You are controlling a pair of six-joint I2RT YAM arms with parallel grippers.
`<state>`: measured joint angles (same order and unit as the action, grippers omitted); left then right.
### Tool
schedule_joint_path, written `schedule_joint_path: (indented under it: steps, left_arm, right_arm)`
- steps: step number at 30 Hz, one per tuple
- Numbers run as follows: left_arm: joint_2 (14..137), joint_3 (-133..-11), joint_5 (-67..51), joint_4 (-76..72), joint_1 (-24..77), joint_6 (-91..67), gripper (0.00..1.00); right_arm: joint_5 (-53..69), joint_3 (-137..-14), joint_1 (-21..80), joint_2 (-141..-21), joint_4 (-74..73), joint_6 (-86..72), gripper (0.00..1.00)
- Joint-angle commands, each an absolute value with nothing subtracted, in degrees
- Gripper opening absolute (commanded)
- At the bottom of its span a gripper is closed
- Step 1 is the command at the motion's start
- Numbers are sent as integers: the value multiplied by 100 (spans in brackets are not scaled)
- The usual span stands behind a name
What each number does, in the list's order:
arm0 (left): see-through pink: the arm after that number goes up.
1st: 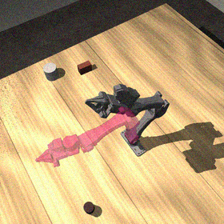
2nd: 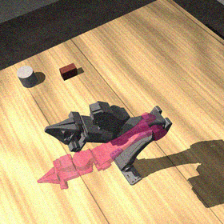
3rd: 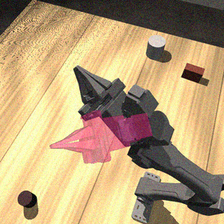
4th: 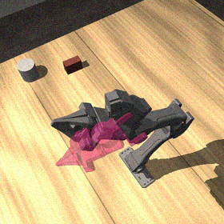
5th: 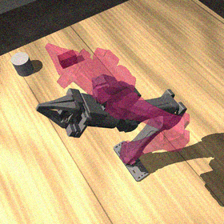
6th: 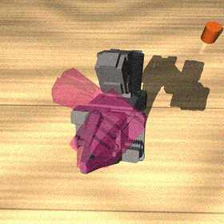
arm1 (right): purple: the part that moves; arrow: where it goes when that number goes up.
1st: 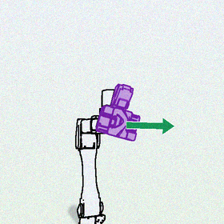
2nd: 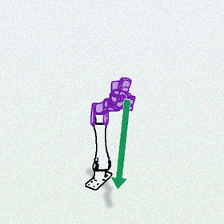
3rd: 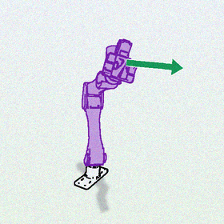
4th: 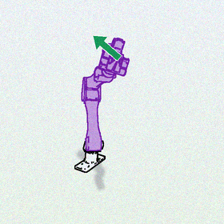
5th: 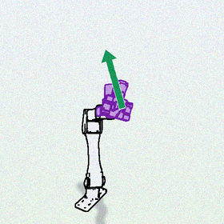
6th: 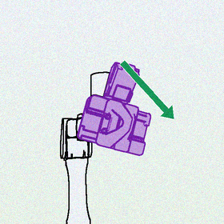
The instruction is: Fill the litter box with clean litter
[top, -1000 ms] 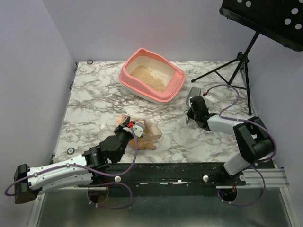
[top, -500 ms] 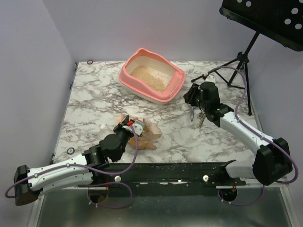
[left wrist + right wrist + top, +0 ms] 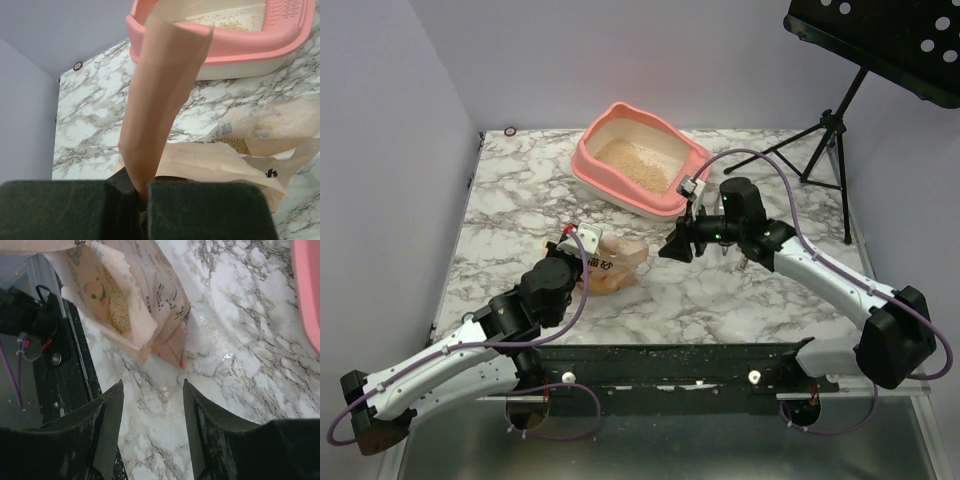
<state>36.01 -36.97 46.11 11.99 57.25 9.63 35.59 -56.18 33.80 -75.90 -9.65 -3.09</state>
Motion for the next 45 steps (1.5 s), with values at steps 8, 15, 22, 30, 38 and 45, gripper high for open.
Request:
schedule_joint_path:
  steps: [8,15,22,30,38,45]
  left_arm:
    - [3340,-3929,4491,501,5678,518,0]
    - [3129,-3744,4535,483,5660,624,0]
    - [3103,-3648,4562,378,5634,738,0]
    - [3120,-3639,4561,360,5607,730,0]
    - [3164,-3630,4562,360,5581,729,0]
    - [3226,-3621,4544,360,5555,721,0]
  right_arm:
    - [5176,-4667,3384,-8050,1818,589,61]
    - [5545,-4710,3428,-8578,2751,396,60]
    - [6230,-4580,3498,-8815,3786,-560,60]
    - [6337,-4272,3559,-9114,4825,-1248,60]
    - [6258,-4254,3630,-9483,5414,-1555,60]
    - [6284,-4236,3656,-9764,6116,-2021,60]
